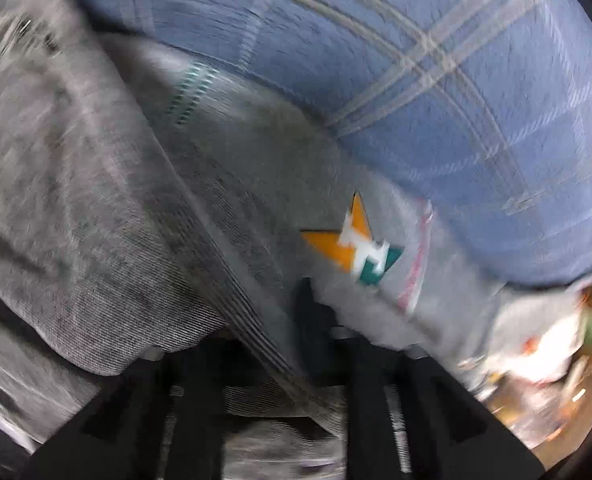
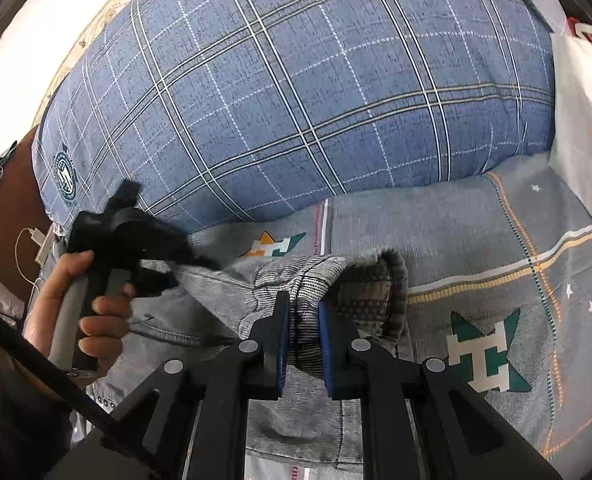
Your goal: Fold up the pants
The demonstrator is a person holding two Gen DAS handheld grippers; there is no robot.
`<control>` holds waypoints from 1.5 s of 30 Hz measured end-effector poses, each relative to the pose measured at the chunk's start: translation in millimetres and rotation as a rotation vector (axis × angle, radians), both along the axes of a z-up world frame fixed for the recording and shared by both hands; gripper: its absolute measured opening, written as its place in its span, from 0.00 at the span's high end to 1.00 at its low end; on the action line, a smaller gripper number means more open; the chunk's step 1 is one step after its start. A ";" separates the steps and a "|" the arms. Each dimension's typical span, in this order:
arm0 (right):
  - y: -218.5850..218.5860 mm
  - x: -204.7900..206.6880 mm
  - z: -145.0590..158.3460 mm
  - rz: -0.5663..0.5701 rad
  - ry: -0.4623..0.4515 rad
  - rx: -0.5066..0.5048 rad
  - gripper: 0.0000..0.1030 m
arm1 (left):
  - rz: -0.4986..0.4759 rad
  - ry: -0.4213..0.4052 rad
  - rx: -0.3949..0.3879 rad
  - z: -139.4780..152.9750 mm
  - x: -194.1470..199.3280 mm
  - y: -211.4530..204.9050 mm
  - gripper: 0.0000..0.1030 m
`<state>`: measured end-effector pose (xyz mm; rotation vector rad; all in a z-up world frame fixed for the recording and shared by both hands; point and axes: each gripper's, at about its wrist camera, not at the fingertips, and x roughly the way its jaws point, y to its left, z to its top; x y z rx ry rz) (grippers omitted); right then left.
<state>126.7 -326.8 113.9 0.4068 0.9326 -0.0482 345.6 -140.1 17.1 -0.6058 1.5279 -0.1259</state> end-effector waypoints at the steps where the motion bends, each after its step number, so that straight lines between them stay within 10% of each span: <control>1: -2.0 2.3 -1.5 -0.008 0.002 -0.004 0.88 | 0.023 -0.030 -0.035 6.0 -2.6 4.6 0.98; 7: -27.8 -3.2 13.3 -0.063 -0.150 0.111 0.88 | 0.106 -0.302 -0.252 74.6 -60.8 38.2 0.98; 11: -26.7 -22.0 21.7 0.007 -0.138 0.076 0.86 | 0.063 -0.392 -0.265 76.2 -117.7 46.4 0.98; 19: -19.2 -34.8 -32.0 0.160 0.212 -0.043 0.80 | -0.074 -0.214 -0.204 1.0 -200.8 44.1 0.98; 23: -56.3 -49.9 -21.8 0.026 0.167 0.033 0.31 | -0.088 -0.248 -0.192 -0.8 -216.4 52.9 0.97; 33: -46.7 -8.2 -47.0 -0.020 0.204 0.182 0.40 | -0.103 -0.268 -0.165 -20.9 -216.0 42.9 0.90; 36: -21.7 -1.4 -61.1 -0.002 0.310 0.024 0.84 | -0.094 -0.254 -0.180 -24.0 -214.3 42.9 0.90; 41: -4.0 -30.7 -6.5 0.055 0.191 -0.058 0.82 | -0.120 -0.267 -0.193 -19.3 -212.8 41.3 0.90; 45: -11.8 -15.2 -43.7 0.010 0.360 -0.132 0.68 | -0.128 -0.256 -0.193 -26.6 -210.0 45.0 0.90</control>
